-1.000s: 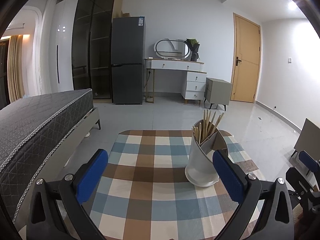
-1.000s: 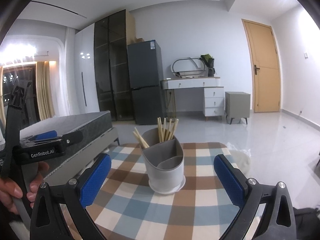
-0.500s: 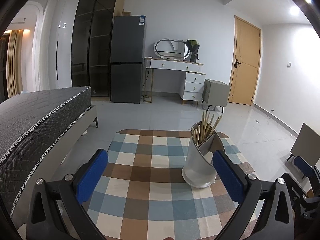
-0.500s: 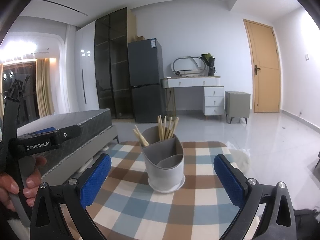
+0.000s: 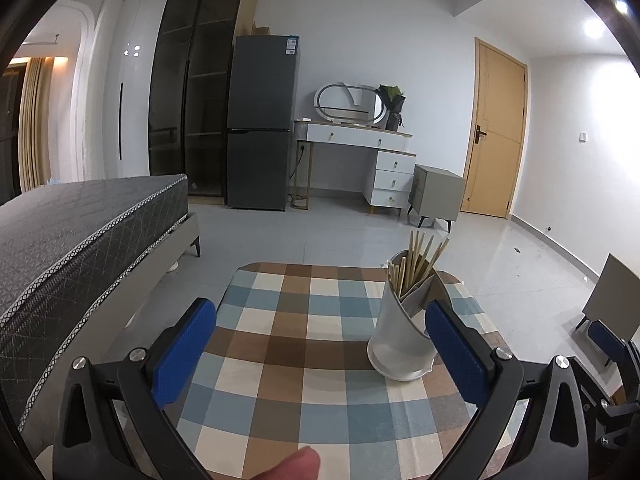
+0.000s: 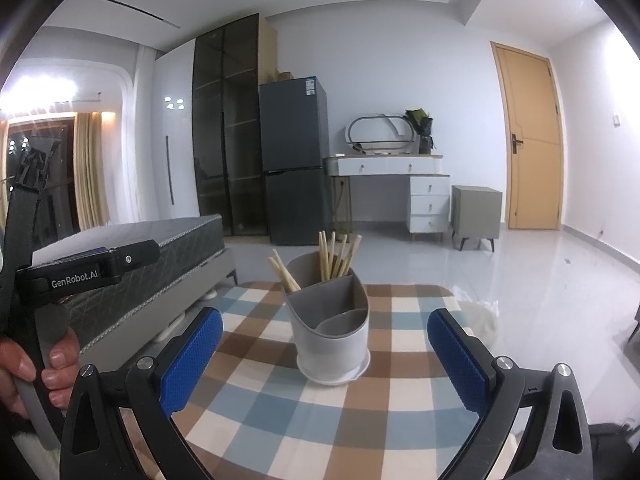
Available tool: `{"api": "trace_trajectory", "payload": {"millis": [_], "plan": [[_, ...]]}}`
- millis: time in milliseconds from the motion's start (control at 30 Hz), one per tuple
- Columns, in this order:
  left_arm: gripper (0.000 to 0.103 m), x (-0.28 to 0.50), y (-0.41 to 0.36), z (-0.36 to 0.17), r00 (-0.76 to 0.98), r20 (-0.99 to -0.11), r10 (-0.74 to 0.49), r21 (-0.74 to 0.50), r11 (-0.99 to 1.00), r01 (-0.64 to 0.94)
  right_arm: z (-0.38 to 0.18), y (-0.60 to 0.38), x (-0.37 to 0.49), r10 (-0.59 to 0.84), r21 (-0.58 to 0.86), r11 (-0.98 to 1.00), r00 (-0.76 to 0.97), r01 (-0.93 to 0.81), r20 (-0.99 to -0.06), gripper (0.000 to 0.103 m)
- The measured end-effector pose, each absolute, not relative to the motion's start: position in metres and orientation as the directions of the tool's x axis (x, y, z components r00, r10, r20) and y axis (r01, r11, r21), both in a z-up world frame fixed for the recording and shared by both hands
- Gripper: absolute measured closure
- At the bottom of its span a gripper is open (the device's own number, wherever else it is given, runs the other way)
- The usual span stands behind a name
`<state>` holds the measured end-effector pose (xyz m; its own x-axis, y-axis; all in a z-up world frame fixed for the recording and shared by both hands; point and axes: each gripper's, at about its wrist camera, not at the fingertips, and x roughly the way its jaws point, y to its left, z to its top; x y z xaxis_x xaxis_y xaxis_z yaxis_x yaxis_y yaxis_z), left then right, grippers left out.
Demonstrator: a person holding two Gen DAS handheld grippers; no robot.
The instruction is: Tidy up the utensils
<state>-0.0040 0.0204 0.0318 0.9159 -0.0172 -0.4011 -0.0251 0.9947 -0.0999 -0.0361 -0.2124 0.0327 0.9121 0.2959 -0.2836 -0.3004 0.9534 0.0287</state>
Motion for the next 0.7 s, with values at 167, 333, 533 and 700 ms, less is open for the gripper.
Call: {"api": "trace_trajectory", "payload": {"millis": [167,333,533,700], "plan": [[0.001,-0.0061,0.0189,0.0323,0.916,-0.402,-0.022,-0.086,0.996,-0.014,0.0325,-0.2117,-0.0358,0.294,0.025,0.954,0.913,-0.299,-0.285,0.000],[0.001,-0.0117,0.0118,0.0342,0.929,-0.371,-0.015,-0.039,0.999,0.000,0.0324,-0.2116,-0.0359,0.294,0.023,0.953,0.912,-0.301,-0.287,0.000],[0.001,-0.0114,0.0142,0.0339,0.929,-0.371,-0.013,-0.046,0.999,-0.004,0.0324,-0.2108,-0.0376,0.294,0.017,0.953,0.913,-0.301,-0.284,0.000],[0.001,-0.0084,0.0144,0.0335,0.924,-0.382,-0.008,-0.044,0.999,-0.010,0.0320,-0.2101,-0.0375,0.293,0.014,0.953,0.913,-0.302,-0.285,0.000]]}}
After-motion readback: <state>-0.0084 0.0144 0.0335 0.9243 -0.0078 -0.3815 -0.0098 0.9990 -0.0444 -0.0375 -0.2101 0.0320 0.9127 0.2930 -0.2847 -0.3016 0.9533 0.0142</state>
